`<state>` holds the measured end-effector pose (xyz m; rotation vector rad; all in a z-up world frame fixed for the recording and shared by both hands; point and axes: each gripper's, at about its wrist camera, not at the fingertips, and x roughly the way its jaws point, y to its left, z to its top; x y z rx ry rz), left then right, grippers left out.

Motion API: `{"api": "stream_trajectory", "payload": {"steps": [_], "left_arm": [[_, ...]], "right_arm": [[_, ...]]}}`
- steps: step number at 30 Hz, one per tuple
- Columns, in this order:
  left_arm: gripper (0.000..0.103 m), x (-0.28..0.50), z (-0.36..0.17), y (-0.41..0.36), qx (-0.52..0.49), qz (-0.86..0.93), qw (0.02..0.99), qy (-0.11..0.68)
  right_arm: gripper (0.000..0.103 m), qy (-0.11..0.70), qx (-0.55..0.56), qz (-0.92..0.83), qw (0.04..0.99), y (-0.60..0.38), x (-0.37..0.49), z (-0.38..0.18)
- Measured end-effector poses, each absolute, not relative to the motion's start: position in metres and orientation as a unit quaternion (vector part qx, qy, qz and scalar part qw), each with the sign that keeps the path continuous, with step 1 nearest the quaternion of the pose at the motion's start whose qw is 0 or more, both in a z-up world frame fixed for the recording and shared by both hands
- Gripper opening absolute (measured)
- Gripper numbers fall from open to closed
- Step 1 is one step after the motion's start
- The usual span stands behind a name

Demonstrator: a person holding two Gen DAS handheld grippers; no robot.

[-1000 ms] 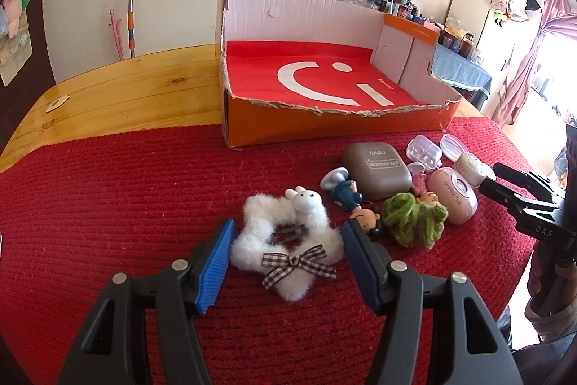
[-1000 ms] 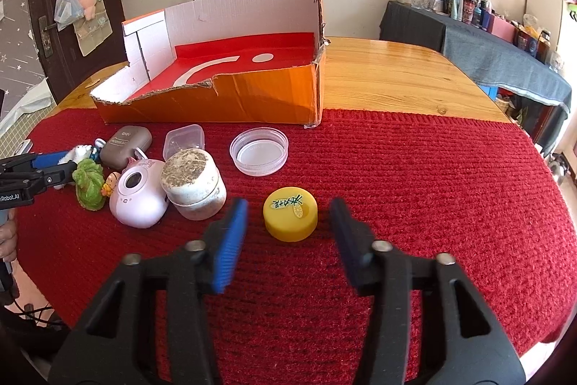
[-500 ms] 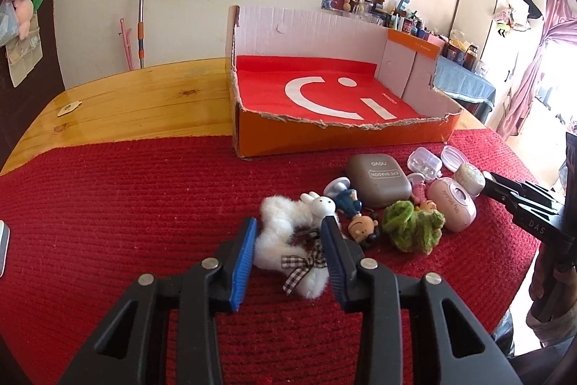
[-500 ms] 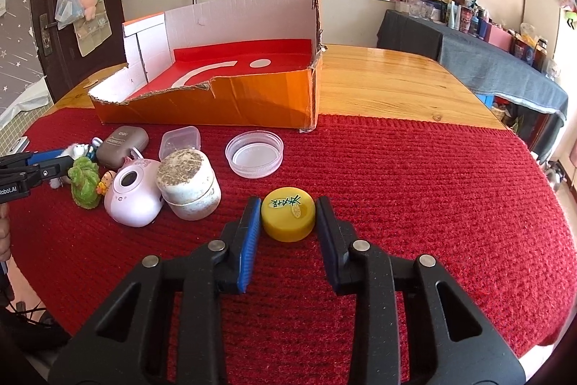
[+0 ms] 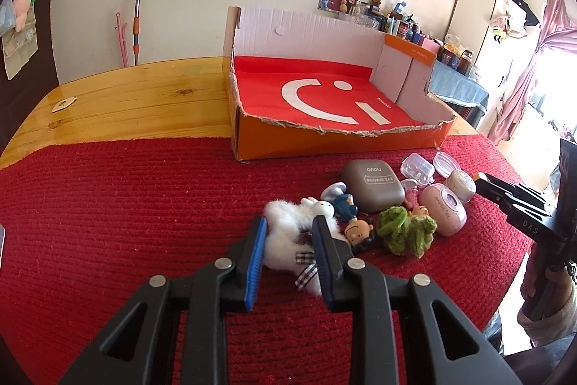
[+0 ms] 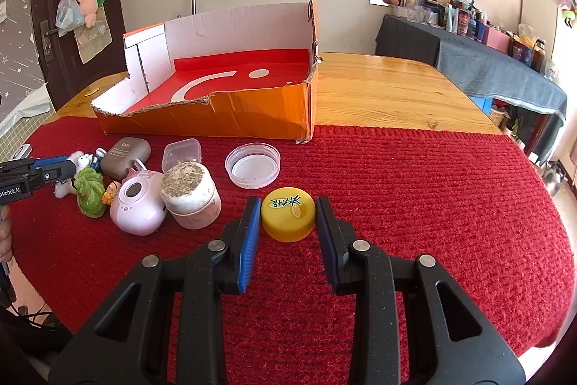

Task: Organize objects
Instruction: 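Close the left gripper on the white fluffy plush while the right gripper grasps the yellow cap, then lift the white plush with the left gripper while the right gripper lifts the yellow cap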

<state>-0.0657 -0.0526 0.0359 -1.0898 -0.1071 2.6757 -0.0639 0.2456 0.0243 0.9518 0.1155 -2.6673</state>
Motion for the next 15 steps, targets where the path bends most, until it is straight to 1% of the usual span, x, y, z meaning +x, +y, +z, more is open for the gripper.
{"api": "stream_trajectory", "payload": {"steps": [1, 8, 9, 10, 11, 12, 13, 15], "left_arm": [[0.003, -0.067, 0.036, -0.052, -0.377, 0.917, 0.123, -0.032], [0.005, -0.068, 0.031, -0.056, -0.390, 0.911, 0.129, -0.044], [0.008, -0.067, 0.031, -0.057, -0.390, 0.910, 0.129, -0.049], [0.018, -0.066, 0.031, -0.058, -0.392, 0.909, 0.130, -0.053], [0.024, -0.064, 0.030, -0.060, -0.391, 0.909, 0.133, -0.058], [0.037, -0.062, 0.030, -0.060, -0.390, 0.909, 0.135, -0.061], [0.044, -0.059, 0.030, -0.060, -0.389, 0.909, 0.135, -0.061], [0.048, -0.053, 0.030, -0.058, -0.383, 0.913, 0.129, -0.051]], "right_arm": [[0.029, 0.040, 0.332, -0.930, 0.153, 0.246, -0.064, 0.025], [0.029, 0.043, 0.332, -0.929, 0.156, 0.245, -0.064, 0.025], [0.029, 0.042, 0.333, -0.929, 0.156, 0.245, -0.065, 0.025], [0.029, 0.042, 0.334, -0.928, 0.157, 0.245, -0.065, 0.025], [0.029, 0.041, 0.335, -0.928, 0.158, 0.245, -0.065, 0.024], [0.029, 0.039, 0.336, -0.927, 0.160, 0.245, -0.065, 0.024], [0.029, 0.037, 0.338, -0.926, 0.164, 0.245, -0.065, 0.023], [0.030, 0.032, 0.343, -0.924, 0.167, 0.245, -0.066, 0.022]]}}
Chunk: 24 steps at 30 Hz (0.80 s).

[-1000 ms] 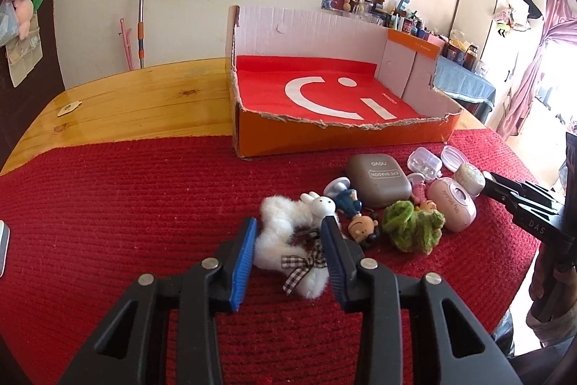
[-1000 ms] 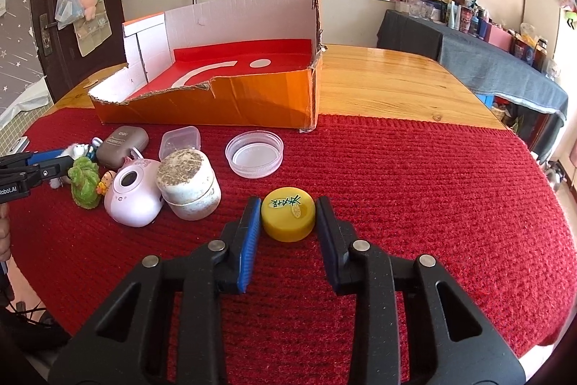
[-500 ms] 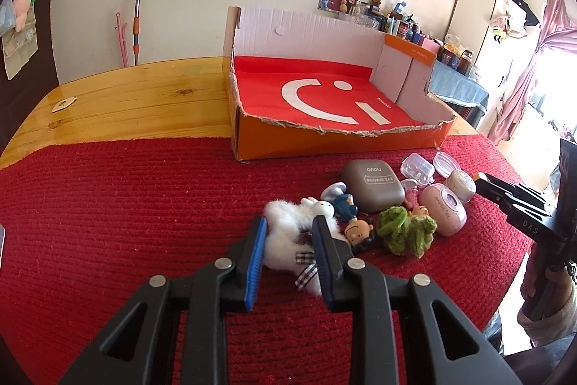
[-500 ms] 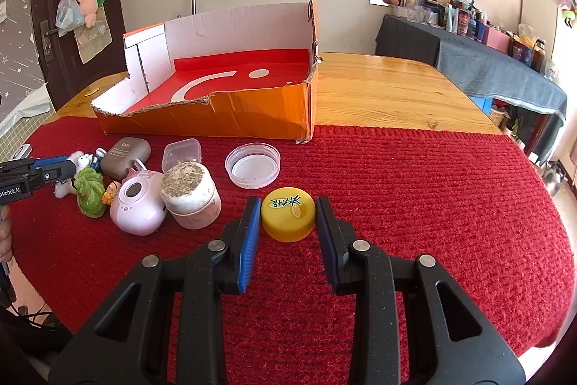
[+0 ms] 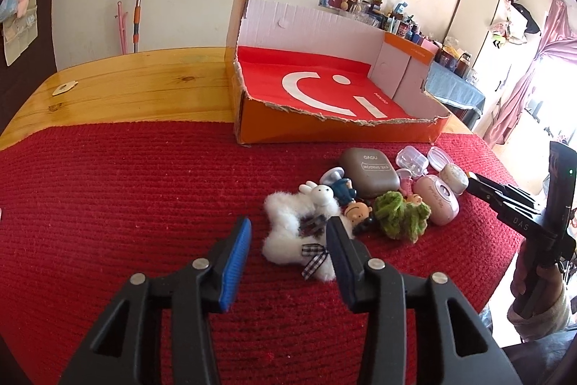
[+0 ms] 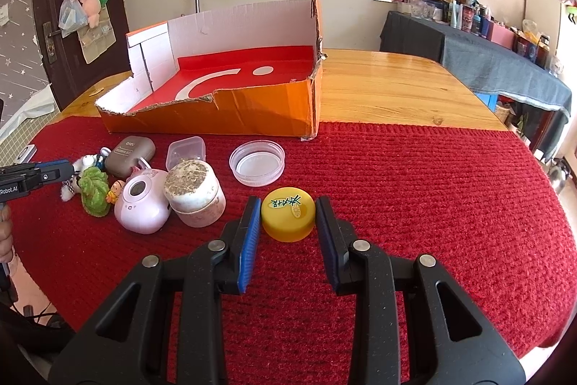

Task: Organize objects
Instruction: 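Lift the white plush with the left gripper while the right gripper lifts the yellow cap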

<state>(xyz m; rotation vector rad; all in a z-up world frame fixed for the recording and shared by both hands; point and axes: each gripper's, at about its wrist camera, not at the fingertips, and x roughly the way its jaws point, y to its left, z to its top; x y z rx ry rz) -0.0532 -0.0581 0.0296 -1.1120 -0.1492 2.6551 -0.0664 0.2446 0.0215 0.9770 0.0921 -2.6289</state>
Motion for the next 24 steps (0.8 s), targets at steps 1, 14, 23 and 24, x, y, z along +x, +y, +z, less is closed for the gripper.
{"api": "stream_trajectory", "payload": {"steps": [1, 14, 23, 24], "left_arm": [[0.052, -0.051, 0.029, -0.057, -0.380, 0.915, 0.129, -0.044], [0.066, -0.055, 0.030, -0.039, -0.384, 0.911, 0.146, 0.025], [0.068, -0.069, 0.026, -0.035, -0.401, 0.895, 0.183, 0.062], [0.067, -0.070, 0.026, -0.035, -0.404, 0.893, 0.188, 0.061]], "right_arm": [[0.030, 0.030, 0.344, -0.923, 0.171, 0.245, -0.066, 0.020], [0.071, 0.041, 0.334, -0.926, 0.171, 0.244, -0.063, 0.021], [0.070, 0.043, 0.347, -0.922, 0.163, 0.246, -0.069, 0.015], [0.070, 0.043, 0.347, -0.923, 0.161, 0.246, -0.069, 0.015]]}}
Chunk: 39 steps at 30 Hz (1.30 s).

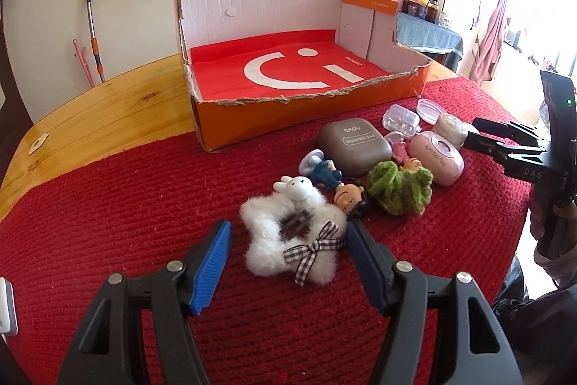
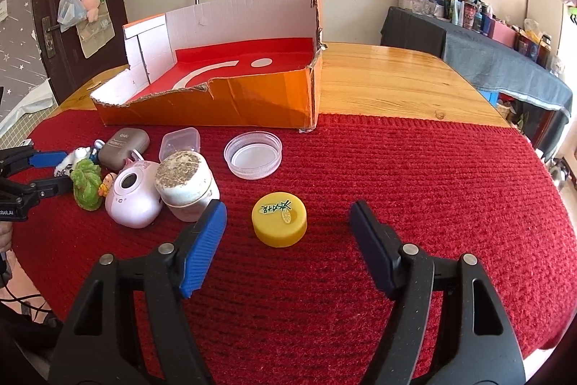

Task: Organize objects
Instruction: 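Lift the white plush with the left gripper while the right gripper lifts the yellow cap, then lower the plush into the orange box while the right gripper sets the yellow cap inside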

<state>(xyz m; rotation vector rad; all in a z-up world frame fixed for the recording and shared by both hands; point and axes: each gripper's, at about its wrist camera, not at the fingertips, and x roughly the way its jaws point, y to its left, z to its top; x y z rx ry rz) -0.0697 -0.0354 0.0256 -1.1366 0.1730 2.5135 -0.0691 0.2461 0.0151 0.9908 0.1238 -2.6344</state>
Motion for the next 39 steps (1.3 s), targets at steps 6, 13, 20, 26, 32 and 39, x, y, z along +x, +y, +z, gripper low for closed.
{"api": "stream_trajectory", "payload": {"steps": [6, 13, 20, 26, 32, 39], "left_arm": [[0.047, -0.067, 0.025, -0.032, -0.393, 0.892, 0.208, 0.075], [0.042, -0.062, 0.029, -0.035, -0.387, 0.898, 0.201, 0.058], [0.041, -0.057, 0.043, -0.042, -0.372, 0.907, 0.194, 0.045], [0.041, -0.056, 0.055, -0.048, -0.362, 0.912, 0.192, 0.033], [0.041, -0.068, 0.083, -0.048, -0.333, 0.920, 0.206, 0.027], [0.041, -0.113, 0.104, -0.042, -0.328, 0.920, 0.213, 0.031]], "right_arm": [[0.048, 0.068, 0.343, -0.924, 0.154, 0.239, -0.068, 0.014], [0.029, 0.074, 0.335, -0.925, 0.163, 0.235, -0.064, 0.018], [0.029, 0.067, 0.320, -0.930, 0.168, 0.238, -0.061, 0.033], [0.029, 0.062, 0.323, -0.929, 0.171, 0.238, -0.062, 0.034], [0.029, 0.066, 0.307, -0.932, 0.184, 0.234, -0.069, 0.051], [0.029, 0.085, 0.282, -0.932, 0.211, 0.219, -0.101, 0.084]]}}
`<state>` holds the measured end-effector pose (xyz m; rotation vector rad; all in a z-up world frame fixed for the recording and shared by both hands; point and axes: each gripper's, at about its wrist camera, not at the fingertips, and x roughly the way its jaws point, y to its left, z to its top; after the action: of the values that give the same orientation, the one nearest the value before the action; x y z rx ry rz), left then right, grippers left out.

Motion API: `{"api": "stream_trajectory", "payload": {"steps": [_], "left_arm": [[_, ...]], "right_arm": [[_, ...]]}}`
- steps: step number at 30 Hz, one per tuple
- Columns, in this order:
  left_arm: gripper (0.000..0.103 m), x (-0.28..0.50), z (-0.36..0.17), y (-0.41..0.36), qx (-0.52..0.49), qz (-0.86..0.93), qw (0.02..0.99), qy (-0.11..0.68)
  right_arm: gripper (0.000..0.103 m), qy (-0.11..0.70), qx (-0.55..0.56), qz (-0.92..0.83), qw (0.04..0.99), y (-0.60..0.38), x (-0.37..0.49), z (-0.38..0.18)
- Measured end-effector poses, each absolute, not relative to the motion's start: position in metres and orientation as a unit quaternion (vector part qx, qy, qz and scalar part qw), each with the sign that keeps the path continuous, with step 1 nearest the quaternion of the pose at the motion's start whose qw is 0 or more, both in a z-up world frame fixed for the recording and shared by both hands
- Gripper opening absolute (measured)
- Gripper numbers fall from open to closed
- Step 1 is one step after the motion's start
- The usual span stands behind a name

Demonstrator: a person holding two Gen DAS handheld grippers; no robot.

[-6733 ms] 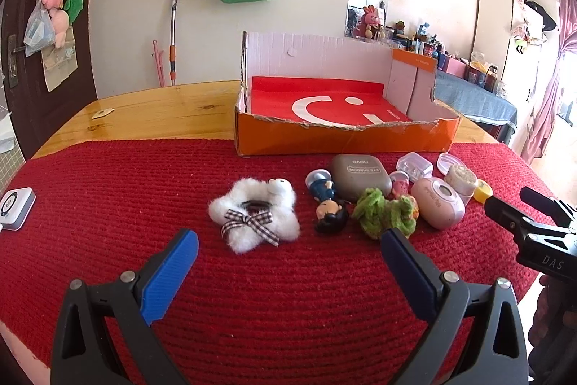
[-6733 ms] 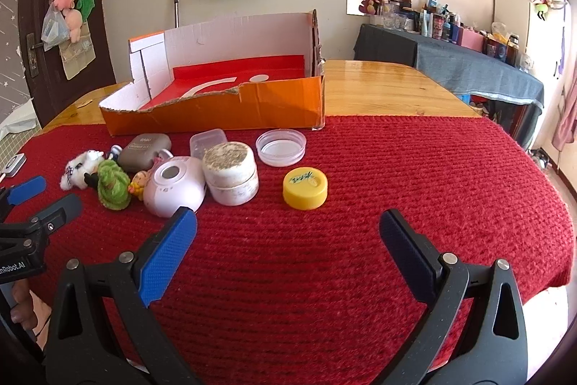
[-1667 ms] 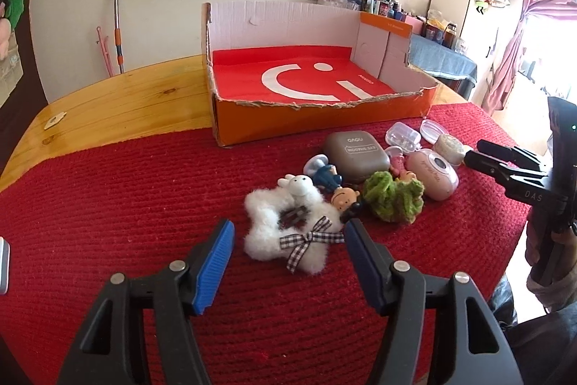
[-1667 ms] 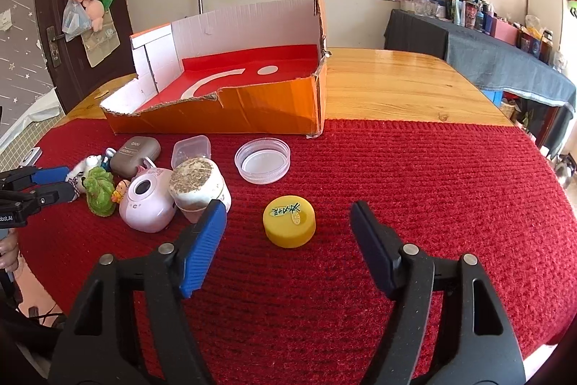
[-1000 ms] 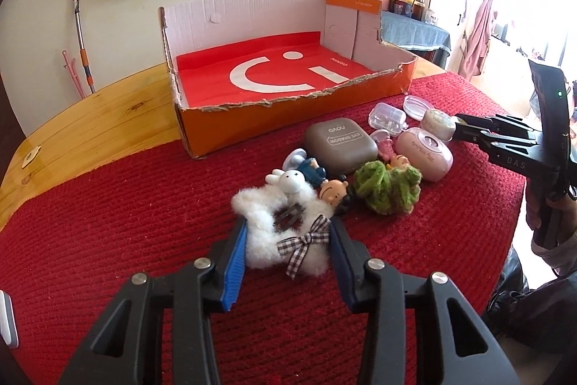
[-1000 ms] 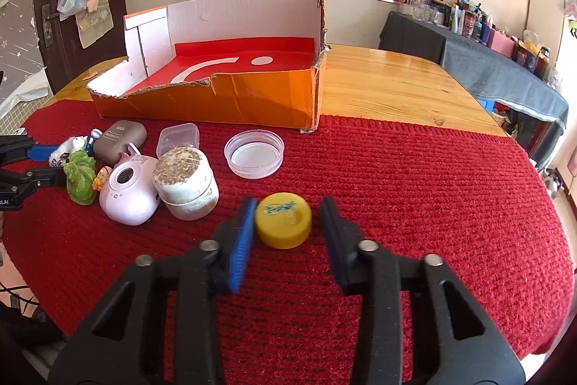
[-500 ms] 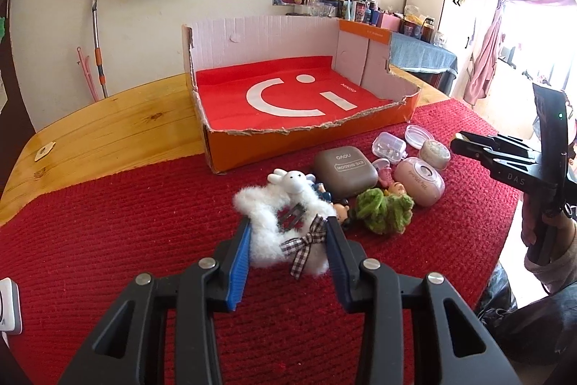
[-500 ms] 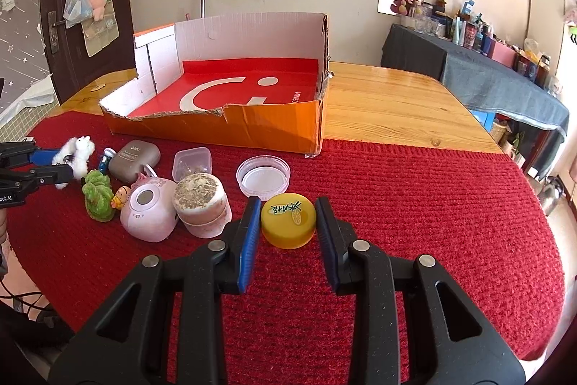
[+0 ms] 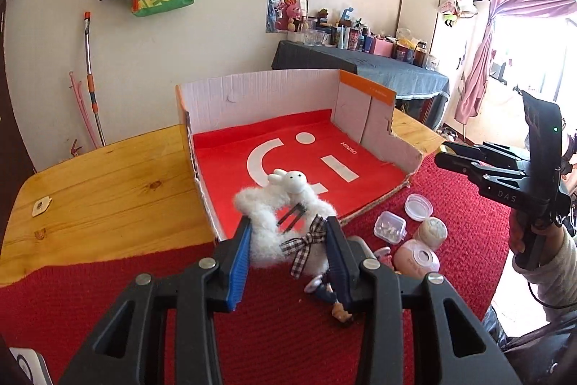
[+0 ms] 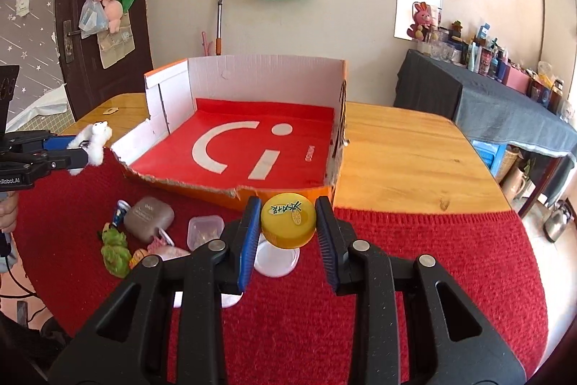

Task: Organize objects
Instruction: 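Lower the plush into the orange box while the right gripper sets the yellow cap inside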

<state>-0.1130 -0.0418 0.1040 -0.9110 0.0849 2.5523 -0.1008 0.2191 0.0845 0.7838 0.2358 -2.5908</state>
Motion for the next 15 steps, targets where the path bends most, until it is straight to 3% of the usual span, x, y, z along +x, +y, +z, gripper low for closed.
{"api": "stream_trajectory", "payload": {"steps": [15], "left_arm": [[0.041, -0.208, 0.074, -0.015, -0.439, 0.862, 0.250, 0.054]], "right_arm": [[0.029, 0.169, 0.385, -0.865, 0.274, 0.170, -0.200, 0.077]]}}
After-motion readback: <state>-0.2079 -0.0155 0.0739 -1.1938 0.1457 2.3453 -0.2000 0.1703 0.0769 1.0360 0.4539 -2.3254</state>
